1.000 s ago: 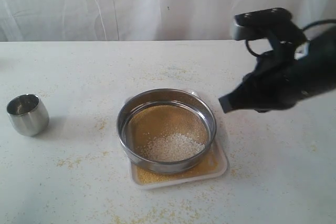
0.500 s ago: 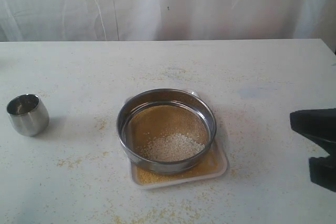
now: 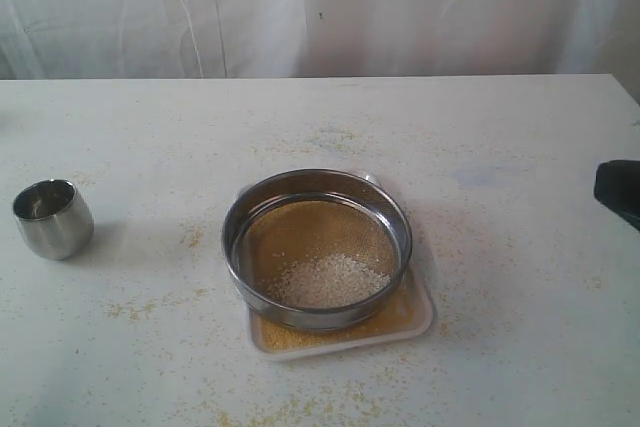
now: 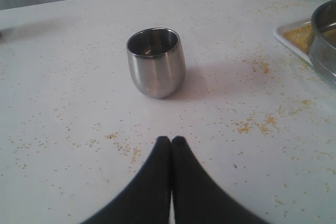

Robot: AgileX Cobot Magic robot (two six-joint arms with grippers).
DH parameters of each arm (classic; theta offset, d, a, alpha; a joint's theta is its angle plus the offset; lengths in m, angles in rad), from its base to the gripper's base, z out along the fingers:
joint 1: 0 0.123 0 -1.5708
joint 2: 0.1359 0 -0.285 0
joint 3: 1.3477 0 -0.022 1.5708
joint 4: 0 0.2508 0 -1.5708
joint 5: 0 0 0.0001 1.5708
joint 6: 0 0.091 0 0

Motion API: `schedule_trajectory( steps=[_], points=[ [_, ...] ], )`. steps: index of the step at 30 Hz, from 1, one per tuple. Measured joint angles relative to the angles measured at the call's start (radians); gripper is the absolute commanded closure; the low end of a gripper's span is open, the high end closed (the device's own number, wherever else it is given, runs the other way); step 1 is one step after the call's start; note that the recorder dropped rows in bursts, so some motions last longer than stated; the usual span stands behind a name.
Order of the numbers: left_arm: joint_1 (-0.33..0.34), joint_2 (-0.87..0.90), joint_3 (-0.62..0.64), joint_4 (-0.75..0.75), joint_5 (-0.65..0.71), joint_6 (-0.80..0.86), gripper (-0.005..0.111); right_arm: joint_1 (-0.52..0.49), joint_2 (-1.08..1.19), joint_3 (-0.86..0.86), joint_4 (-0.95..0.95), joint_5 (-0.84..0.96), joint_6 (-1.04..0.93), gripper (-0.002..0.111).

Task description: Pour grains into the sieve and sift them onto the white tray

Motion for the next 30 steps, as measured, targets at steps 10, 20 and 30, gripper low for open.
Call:
schedule_trajectory(
  steps=[10,20,30],
  points=[
    [0.0,0.0,0.0,0.0,0.0,0.0,0.107,0.0,-0.3,0.372,-0.178,-0.245,0.119,0.108],
    [0.0,0.0,0.0,0.0,0.0,0.0,0.107,0.0,-0.454,0.493,-0.263,-0.208,0.219,0.108],
    [0.0,0.0,0.0,0.0,0.0,0.0,0.107,0.0,-0.454,0.493,-0.379,-0.2,0.323,0.108]
  ],
)
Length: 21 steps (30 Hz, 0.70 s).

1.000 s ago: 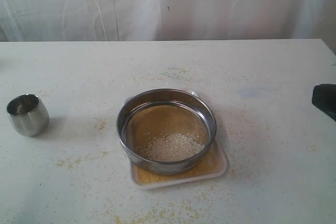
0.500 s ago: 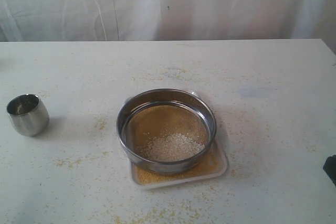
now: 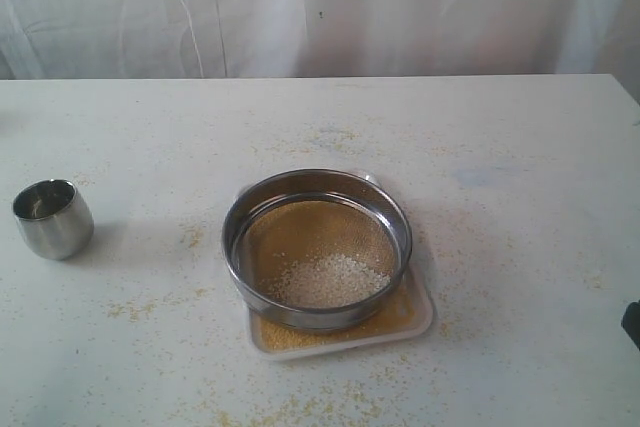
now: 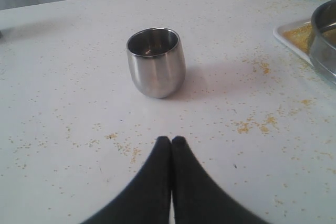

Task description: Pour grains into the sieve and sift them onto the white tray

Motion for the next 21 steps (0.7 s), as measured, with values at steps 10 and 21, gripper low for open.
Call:
schedule_trajectory(
  steps=[10,21],
  points=[
    [0.0,0.0,0.0,0.0,0.0,0.0,0.107,0.0,0.0,0.0,-0.007,0.0,0.003,0.108],
    [0.0,0.0,0.0,0.0,0.0,0.0,0.107,0.0,0.0,0.0,-0.009,0.0,-0.101,0.108]
  ],
)
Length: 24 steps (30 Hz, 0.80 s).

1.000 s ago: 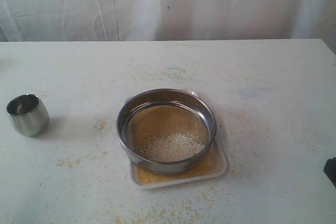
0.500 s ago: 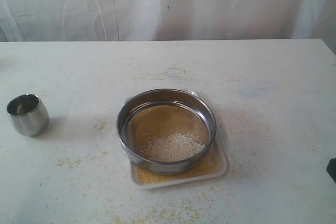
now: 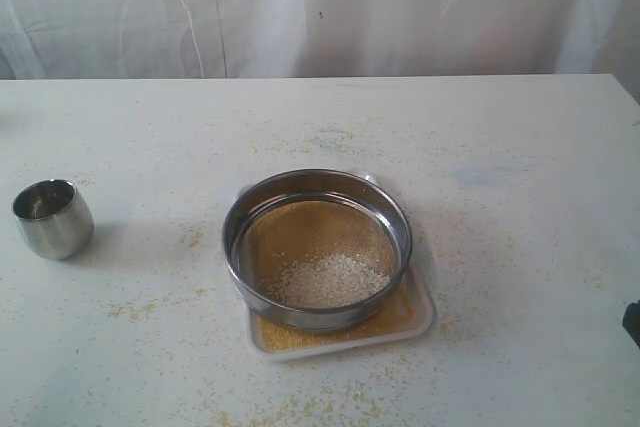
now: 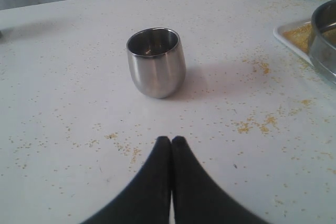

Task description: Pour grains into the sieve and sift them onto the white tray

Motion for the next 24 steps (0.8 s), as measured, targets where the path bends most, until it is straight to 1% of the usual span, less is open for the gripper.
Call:
schedule_trajectory(
  steps=[24],
  points=[
    [0.0,0.0,0.0,0.0,0.0,0.0,0.107,0.0,0.0,0.0,0.0,0.0,-0.004,0.108]
  ],
)
